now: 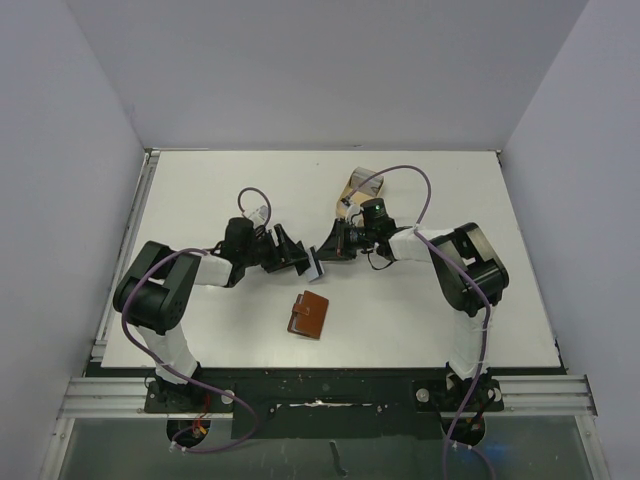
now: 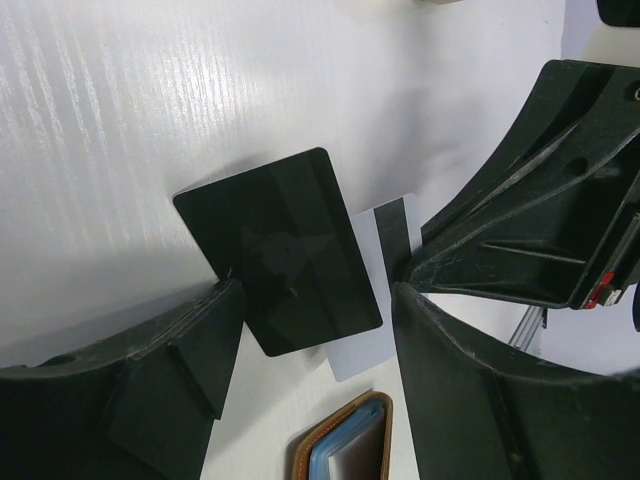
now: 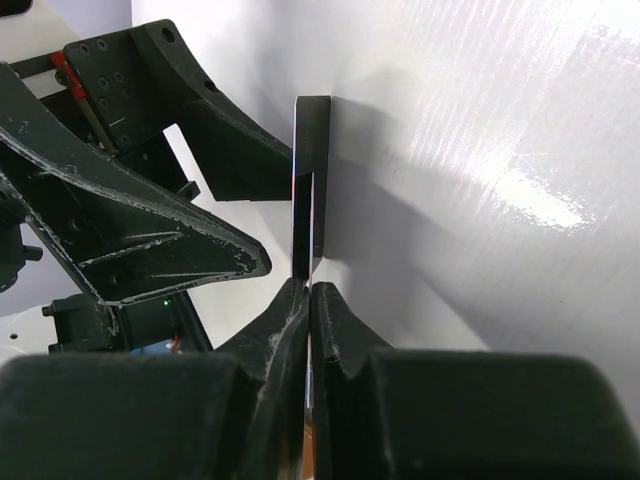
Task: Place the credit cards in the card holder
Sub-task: Pick up the credit card from the center of the board, then adjust the card holder at the center of the board.
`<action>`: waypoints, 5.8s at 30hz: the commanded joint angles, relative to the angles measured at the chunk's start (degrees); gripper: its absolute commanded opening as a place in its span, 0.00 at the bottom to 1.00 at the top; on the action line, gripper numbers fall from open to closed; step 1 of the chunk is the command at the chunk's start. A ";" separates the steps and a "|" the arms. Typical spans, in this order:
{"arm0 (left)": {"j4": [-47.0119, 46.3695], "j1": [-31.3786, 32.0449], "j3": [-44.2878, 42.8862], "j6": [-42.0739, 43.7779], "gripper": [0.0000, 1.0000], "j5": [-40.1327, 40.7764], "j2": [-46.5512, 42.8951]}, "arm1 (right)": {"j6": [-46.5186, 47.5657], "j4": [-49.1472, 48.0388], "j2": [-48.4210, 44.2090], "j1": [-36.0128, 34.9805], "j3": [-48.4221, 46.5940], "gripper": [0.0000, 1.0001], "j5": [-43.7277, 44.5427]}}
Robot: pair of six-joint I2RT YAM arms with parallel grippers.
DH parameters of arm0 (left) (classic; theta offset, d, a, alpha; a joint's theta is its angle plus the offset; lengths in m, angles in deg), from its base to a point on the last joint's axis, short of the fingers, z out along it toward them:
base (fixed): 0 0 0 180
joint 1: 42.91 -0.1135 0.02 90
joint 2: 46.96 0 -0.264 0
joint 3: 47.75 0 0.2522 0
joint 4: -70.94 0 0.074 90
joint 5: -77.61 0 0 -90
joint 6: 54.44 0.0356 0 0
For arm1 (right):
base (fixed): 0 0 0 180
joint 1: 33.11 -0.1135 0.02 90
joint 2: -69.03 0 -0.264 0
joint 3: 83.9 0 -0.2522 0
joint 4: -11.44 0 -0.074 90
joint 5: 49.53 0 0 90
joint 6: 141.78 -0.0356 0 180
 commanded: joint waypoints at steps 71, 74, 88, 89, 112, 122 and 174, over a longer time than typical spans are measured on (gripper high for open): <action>13.59 -2.75 3.32 2.32 0.06 2.32 -5.81 | -3.05 -7.09 1.33 -2.32 -0.68 0.00 -1.73; 15.17 -2.92 2.59 3.11 0.02 2.96 -5.38 | -2.87 -6.64 1.71 -2.35 -0.98 0.00 -1.36; 38.74 -3.32 -5.53 8.95 0.00 8.60 -16.45 | 2.54 9.14 -12.43 0.22 0.78 0.00 6.14; 42.14 -3.30 -6.83 9.97 0.00 9.48 -17.76 | 3.21 11.97 -13.83 -0.14 0.64 0.00 7.77; 52.45 7.94 2.84 5.34 0.00 -0.88 -35.84 | -11.43 28.08 -40.52 -18.39 19.04 0.00 37.43; 35.44 9.34 8.43 -4.22 0.00 -7.99 -36.93 | -11.33 21.72 -36.22 -19.80 23.33 0.00 37.47; 34.57 19.05 -1.10 -4.22 0.00 4.78 -27.01 | -4.34 31.28 -54.52 -16.45 24.57 0.00 42.18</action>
